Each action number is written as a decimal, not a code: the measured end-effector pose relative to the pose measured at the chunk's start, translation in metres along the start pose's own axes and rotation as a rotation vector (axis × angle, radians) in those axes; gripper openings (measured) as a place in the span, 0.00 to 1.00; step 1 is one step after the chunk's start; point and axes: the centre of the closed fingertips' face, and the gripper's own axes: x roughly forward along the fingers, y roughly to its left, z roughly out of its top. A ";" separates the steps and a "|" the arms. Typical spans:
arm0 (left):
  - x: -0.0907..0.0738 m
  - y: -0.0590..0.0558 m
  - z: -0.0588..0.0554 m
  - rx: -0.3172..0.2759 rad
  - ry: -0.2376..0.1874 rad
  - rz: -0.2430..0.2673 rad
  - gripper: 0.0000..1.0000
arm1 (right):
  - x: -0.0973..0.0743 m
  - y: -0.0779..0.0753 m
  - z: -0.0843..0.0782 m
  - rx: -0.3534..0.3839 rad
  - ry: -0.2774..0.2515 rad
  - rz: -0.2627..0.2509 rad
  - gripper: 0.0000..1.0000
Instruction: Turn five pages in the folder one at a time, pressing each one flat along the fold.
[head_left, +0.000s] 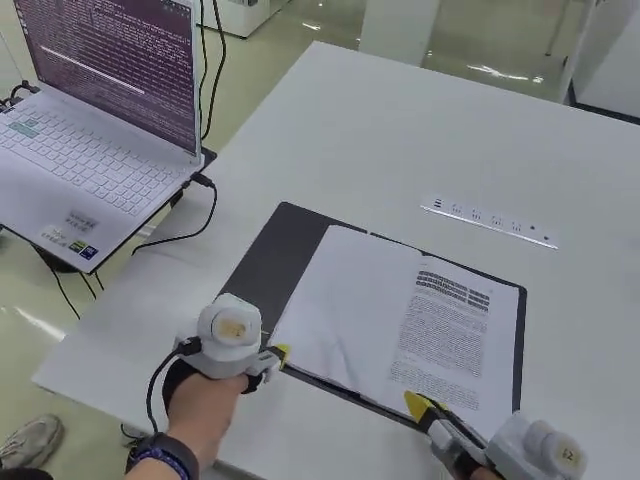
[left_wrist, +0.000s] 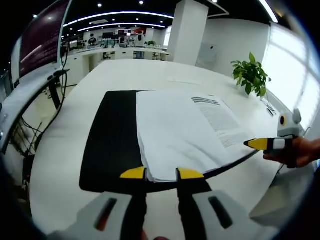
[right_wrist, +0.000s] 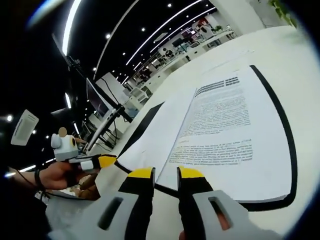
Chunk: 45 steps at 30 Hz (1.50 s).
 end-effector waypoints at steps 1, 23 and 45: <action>-0.001 -0.001 0.002 0.008 -0.002 -0.003 0.23 | -0.005 -0.002 0.003 -0.012 -0.006 -0.006 0.20; -0.057 -0.011 0.048 0.114 -0.099 0.007 0.42 | -0.078 -0.012 0.049 -0.146 -0.113 -0.098 0.46; -0.090 -0.021 0.040 0.061 -0.151 -0.017 0.65 | -0.104 0.008 0.030 -0.221 -0.056 -0.092 0.64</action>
